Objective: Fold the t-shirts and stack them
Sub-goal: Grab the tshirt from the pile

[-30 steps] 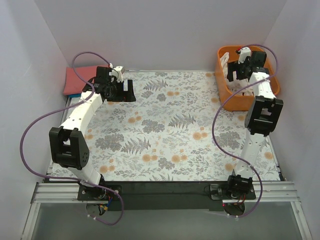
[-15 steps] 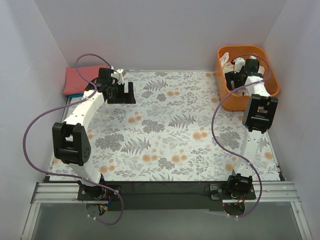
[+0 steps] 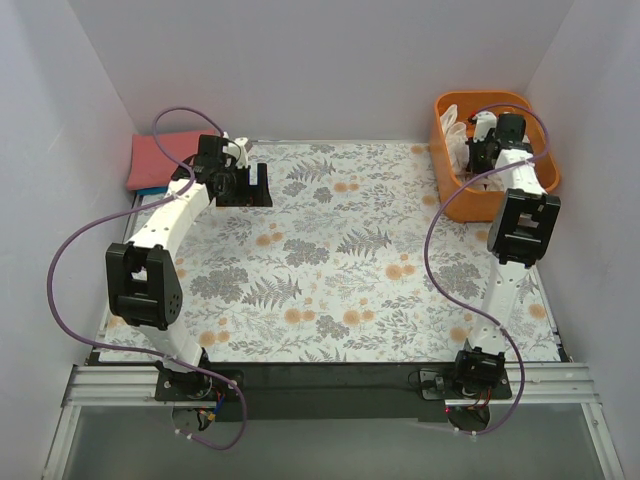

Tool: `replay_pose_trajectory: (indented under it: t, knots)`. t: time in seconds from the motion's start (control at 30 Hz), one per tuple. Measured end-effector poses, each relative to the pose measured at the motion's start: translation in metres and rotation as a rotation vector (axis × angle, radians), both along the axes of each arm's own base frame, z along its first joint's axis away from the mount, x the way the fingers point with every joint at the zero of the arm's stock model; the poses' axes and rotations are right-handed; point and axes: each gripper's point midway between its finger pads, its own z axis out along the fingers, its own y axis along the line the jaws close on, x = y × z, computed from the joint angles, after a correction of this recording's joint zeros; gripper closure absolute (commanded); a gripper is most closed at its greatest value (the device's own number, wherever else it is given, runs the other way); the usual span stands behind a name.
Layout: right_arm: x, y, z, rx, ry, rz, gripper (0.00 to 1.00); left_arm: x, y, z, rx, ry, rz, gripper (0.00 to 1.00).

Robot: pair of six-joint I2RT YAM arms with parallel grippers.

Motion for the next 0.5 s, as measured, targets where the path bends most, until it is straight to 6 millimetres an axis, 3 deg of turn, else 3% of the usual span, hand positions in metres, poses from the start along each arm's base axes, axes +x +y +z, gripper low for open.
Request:
replay_pose_trajectory:
  t: [0.1,0.17,0.4,0.5]
  knots:
    - [-0.004,0.007,0.032,0.057,-0.047,-0.004,0.99,0.004,-0.003,0.006,-0.017,-0.017,-0.002,0.1]
    - [-0.013,0.013,0.069,0.099,-0.105,-0.011,0.99,0.006,-0.005,0.01,-0.031,-0.029,-0.002,0.1]
    - [-0.056,0.045,0.26,0.217,-0.473,0.01,0.99,0.009,-0.012,0.022,-0.079,-0.061,-0.008,0.1]
    - [-0.083,0.064,0.325,0.267,-0.619,0.069,0.99,0.011,-0.013,0.036,-0.098,-0.097,-0.001,0.1]
